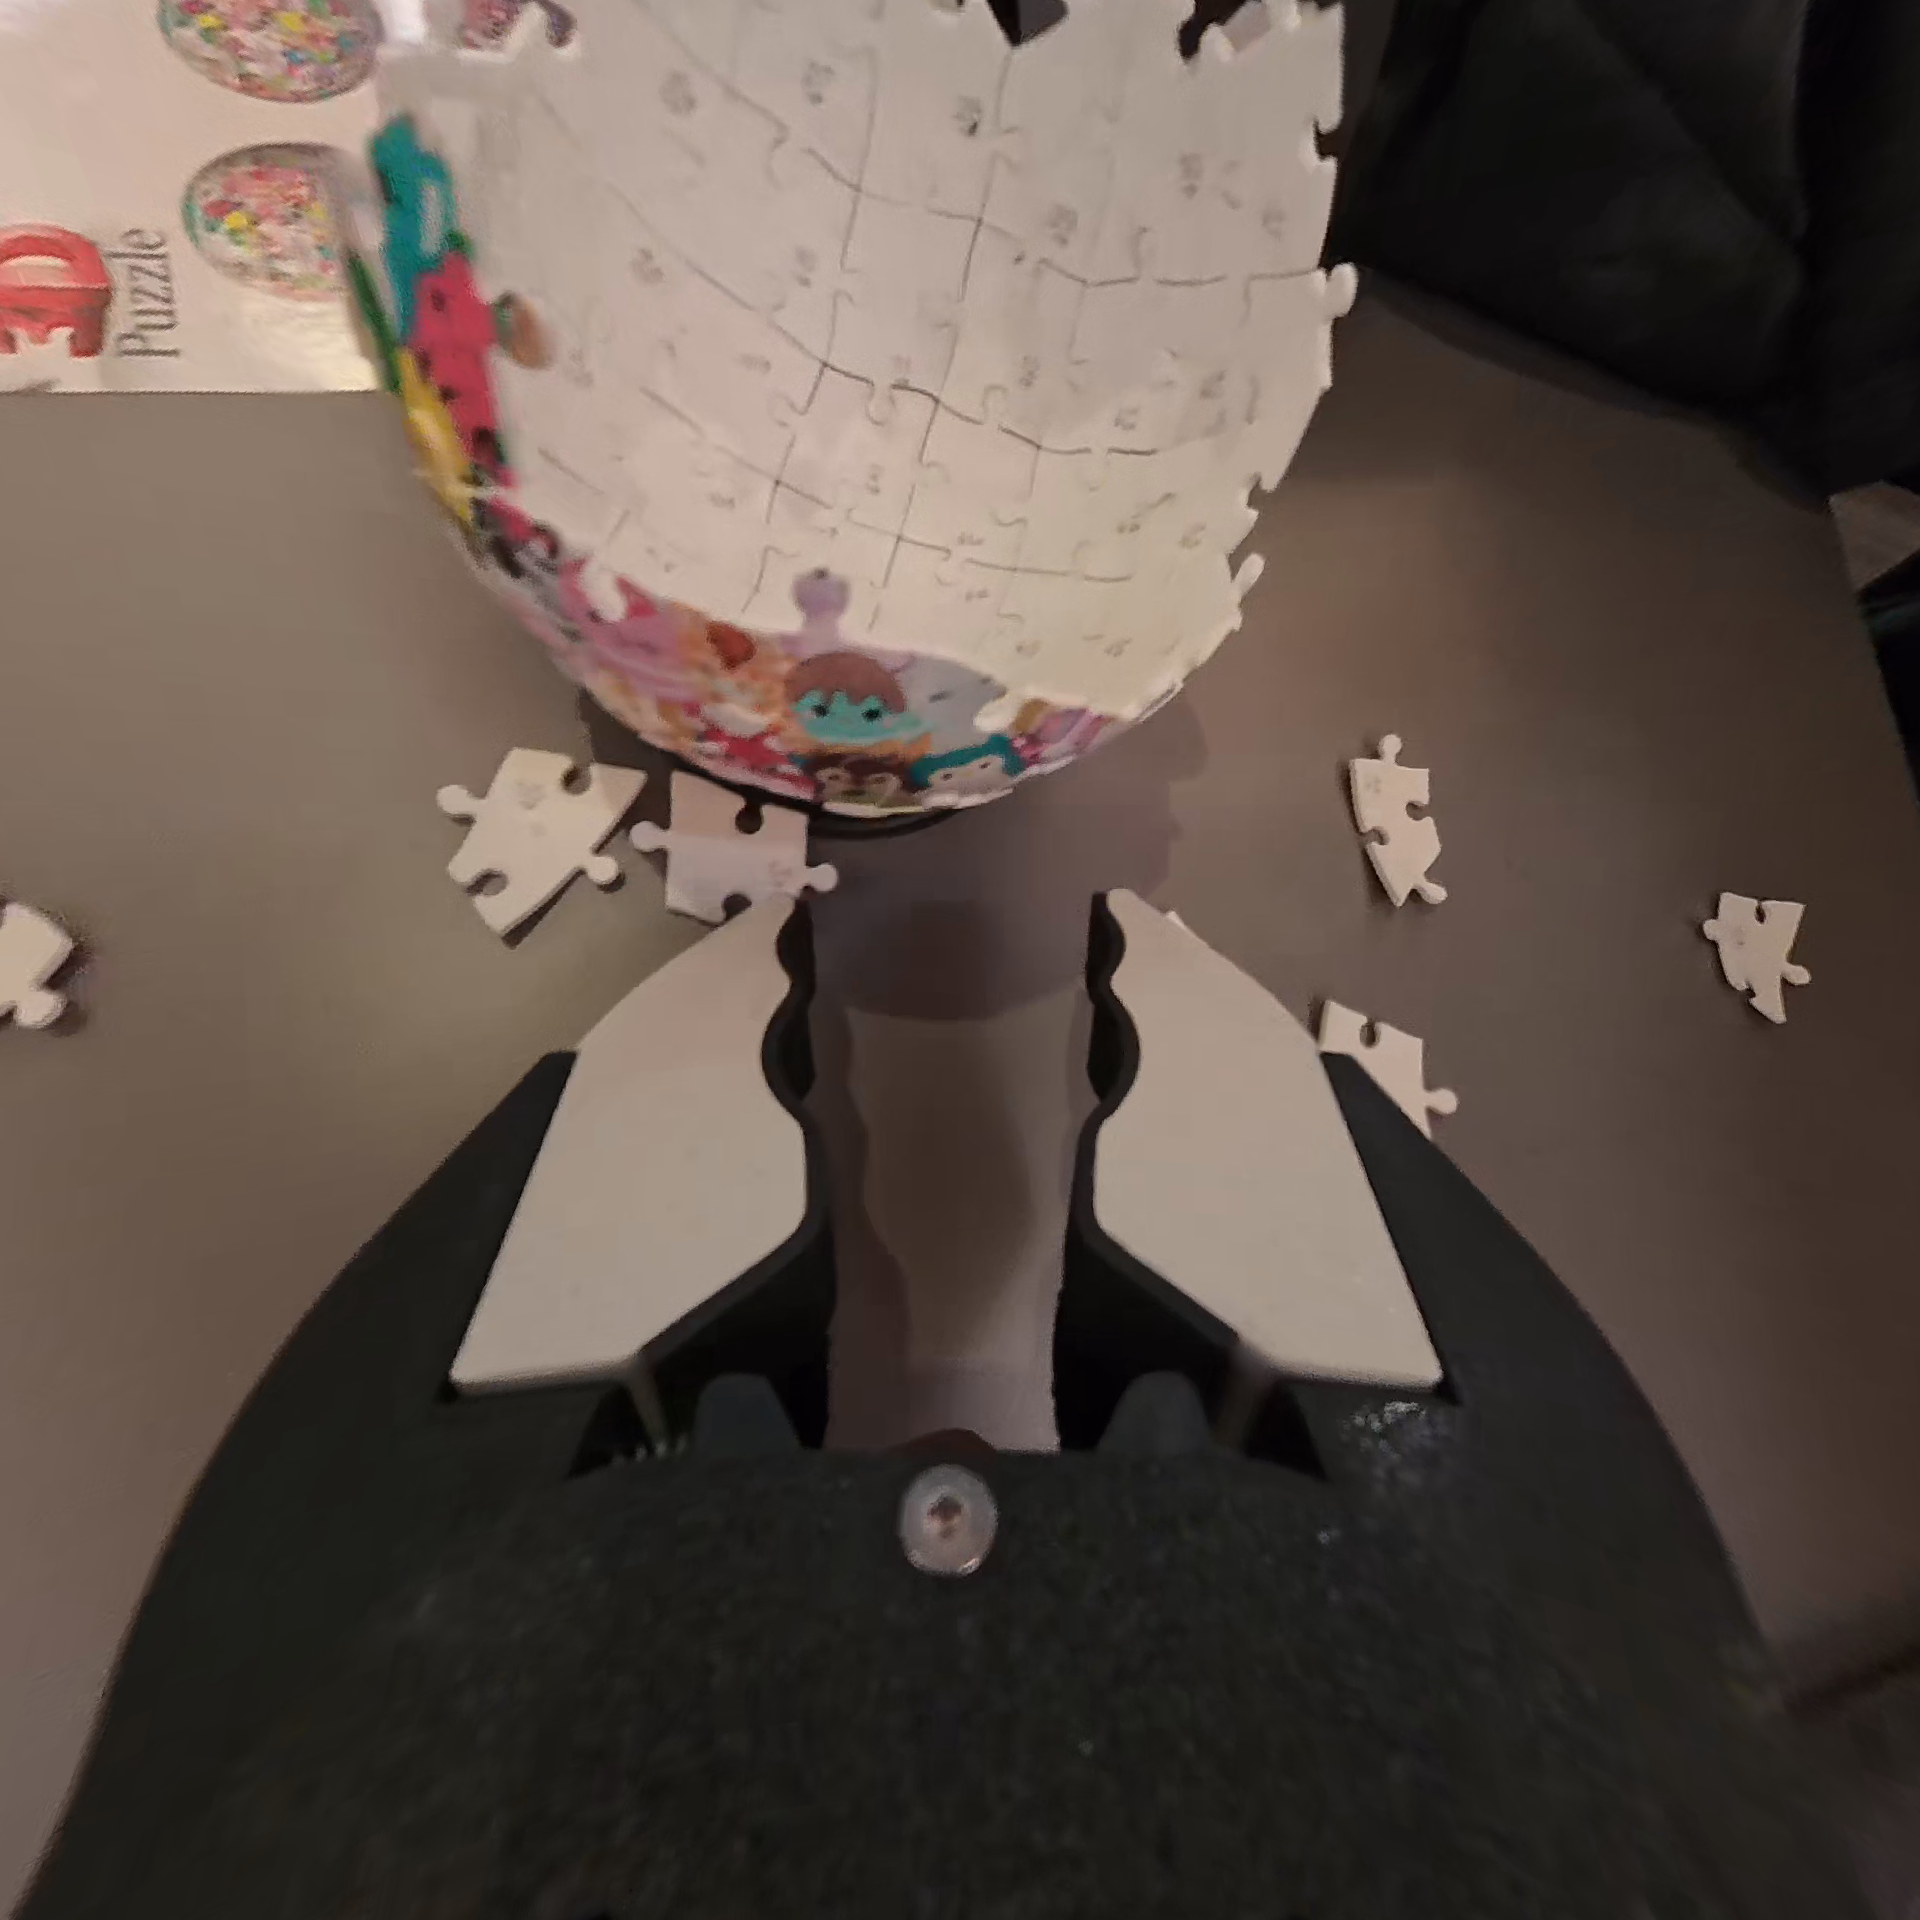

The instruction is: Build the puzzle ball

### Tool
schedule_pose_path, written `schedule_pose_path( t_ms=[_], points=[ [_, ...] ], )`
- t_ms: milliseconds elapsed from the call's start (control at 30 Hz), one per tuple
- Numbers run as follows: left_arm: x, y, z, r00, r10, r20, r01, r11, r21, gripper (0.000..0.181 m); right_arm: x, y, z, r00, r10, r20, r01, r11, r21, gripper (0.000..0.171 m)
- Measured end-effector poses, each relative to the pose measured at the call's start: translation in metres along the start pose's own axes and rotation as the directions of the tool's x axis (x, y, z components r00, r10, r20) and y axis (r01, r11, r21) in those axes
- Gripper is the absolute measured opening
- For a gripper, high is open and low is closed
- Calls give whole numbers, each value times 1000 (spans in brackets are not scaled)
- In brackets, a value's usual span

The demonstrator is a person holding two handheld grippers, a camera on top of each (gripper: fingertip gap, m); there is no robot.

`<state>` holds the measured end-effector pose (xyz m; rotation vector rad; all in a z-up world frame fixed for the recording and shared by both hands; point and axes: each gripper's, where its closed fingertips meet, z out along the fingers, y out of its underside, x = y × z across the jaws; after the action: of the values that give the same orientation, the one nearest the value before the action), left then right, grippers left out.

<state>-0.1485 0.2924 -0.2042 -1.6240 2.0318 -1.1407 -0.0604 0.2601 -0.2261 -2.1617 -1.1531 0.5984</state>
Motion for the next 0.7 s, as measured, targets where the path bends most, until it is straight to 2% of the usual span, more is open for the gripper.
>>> schedule_pose_path(
  t_ms=[100,233,300,367,433,533,600,700],
  points=[
    [1,3,9,1000,16,10,-16,999,-33,57,5,5,-16,995,37,-91,-38,999,-2,83],
    [5,3,14,1000,16,-3,-16,999,-30,56,17,15,-45,952,108,-286,-101,994,41,51],
    [6,2,16,1000,15,-10,-15,1000,-22,51,23,28,-48,923,108,-371,-121,993,-13,42],
    [7,2,16,1000,15,-11,-16,1000,-27,51,29,46,-48,894,76,-441,-136,985,-107,41],
    [8,-1,15,1000,27,-7,-27,1000,-11,51,33,49,-52,870,74,-488,-141,985,-102,25],
    [8,-2,11,999,35,-2,-34,999,23,49,39,56,-61,844,69,-532,-164,977,-134,26],
    [7,-1,7,1000,24,-1,-23,999,46,48,37,57,-63,843,61,-534,-167,974,-152,34],
    [5,-8,-3,1000,-10,-13,12,992,126,45,31,48,-71,833,32,-553,-139,978,-153,28]
  ],
)
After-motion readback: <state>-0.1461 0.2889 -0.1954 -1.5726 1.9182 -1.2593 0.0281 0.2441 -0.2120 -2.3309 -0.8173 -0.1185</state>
